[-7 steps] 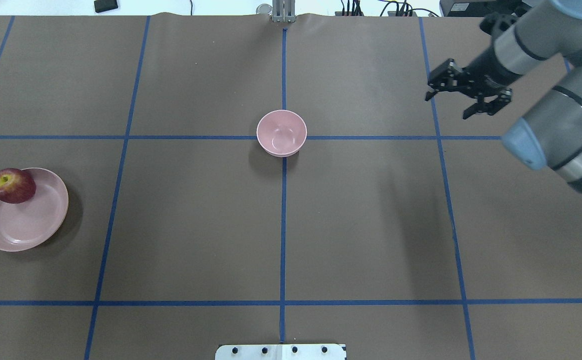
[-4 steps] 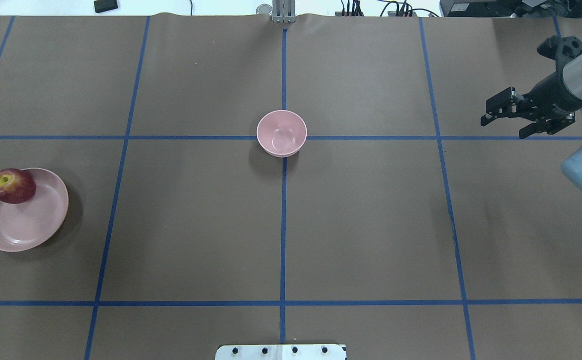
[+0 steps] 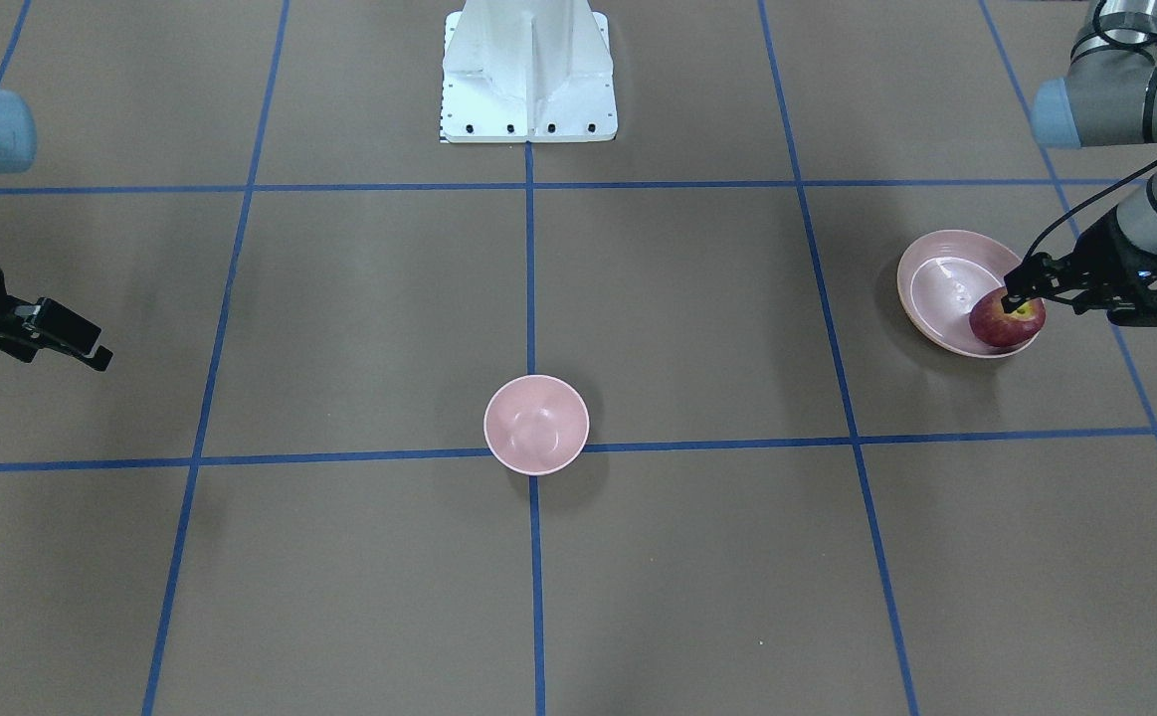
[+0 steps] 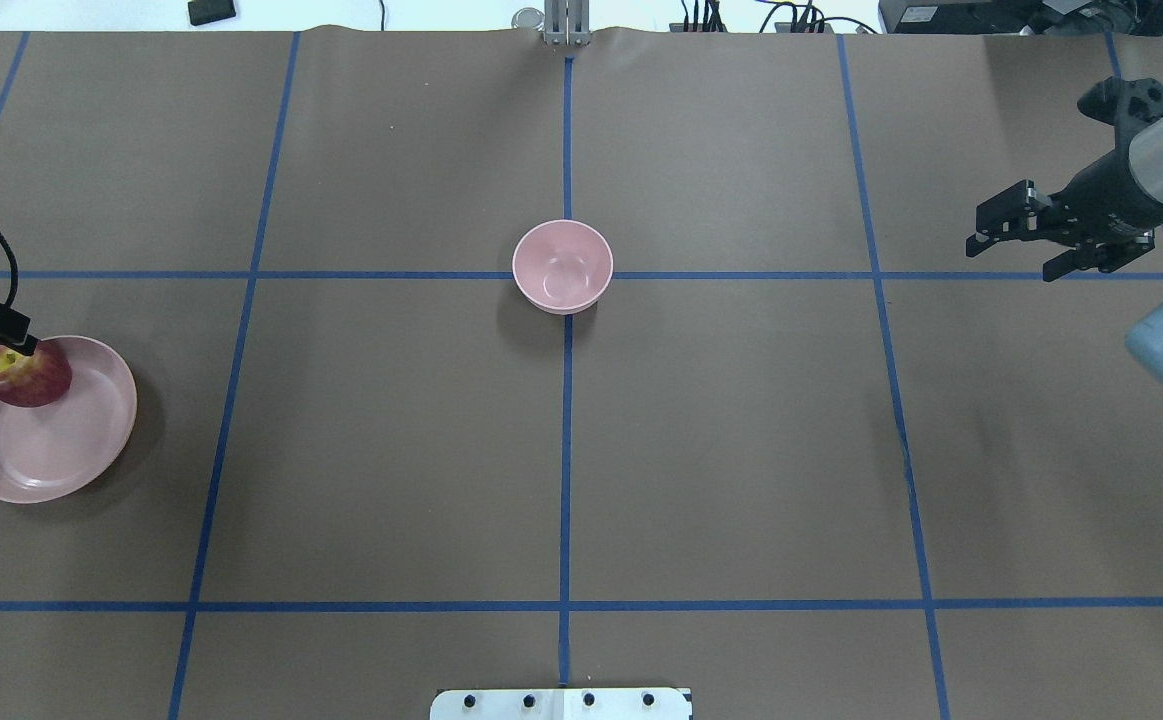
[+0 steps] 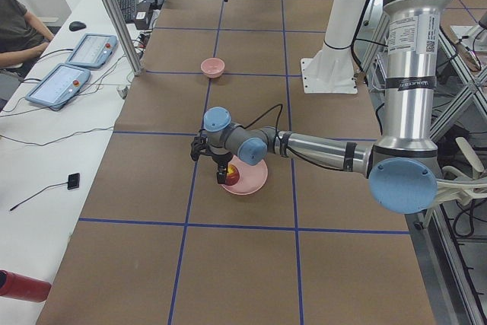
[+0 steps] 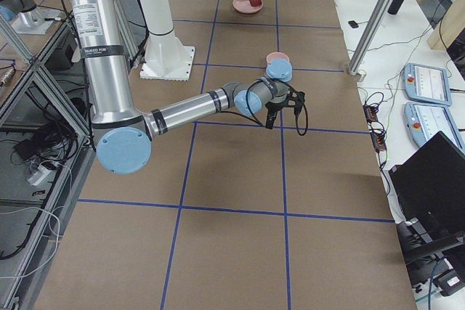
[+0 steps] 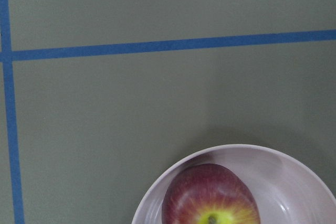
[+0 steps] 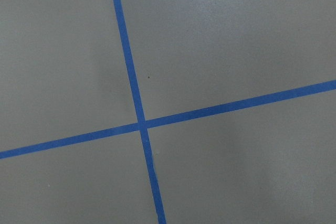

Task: Move apple from plate to bowl
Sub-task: 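Lower the left gripper onto the red apple on the plate and grasp it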

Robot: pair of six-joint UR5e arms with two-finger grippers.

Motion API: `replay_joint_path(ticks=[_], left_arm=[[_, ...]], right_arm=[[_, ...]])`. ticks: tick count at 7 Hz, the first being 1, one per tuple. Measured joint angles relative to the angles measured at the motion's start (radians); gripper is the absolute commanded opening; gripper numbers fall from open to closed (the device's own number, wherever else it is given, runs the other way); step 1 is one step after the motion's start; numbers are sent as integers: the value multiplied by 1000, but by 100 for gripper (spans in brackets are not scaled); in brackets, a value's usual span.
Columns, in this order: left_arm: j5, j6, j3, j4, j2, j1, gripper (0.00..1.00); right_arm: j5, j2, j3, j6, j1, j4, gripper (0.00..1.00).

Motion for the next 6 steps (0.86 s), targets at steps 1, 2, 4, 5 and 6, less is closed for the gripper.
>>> replay_joint_path(ticks=[1, 2, 4, 5, 6], left_arm=[[0, -7, 1, -1, -4, 6, 98], [3, -9, 3, -1, -5, 14, 98], [5, -9, 13, -2, -7, 33, 98], [6, -7, 21, -3, -7, 40, 98], [7, -7, 28, -3, -7, 46, 98]], right_arm=[[-7, 0, -1, 0, -1, 0, 100], [-12, 0, -2, 0, -3, -1, 100], [-16, 0, -6, 0, -5, 0, 100], [-16, 0, -7, 0, -6, 1, 100], [-15, 0, -8, 0, -6, 1, 100]])
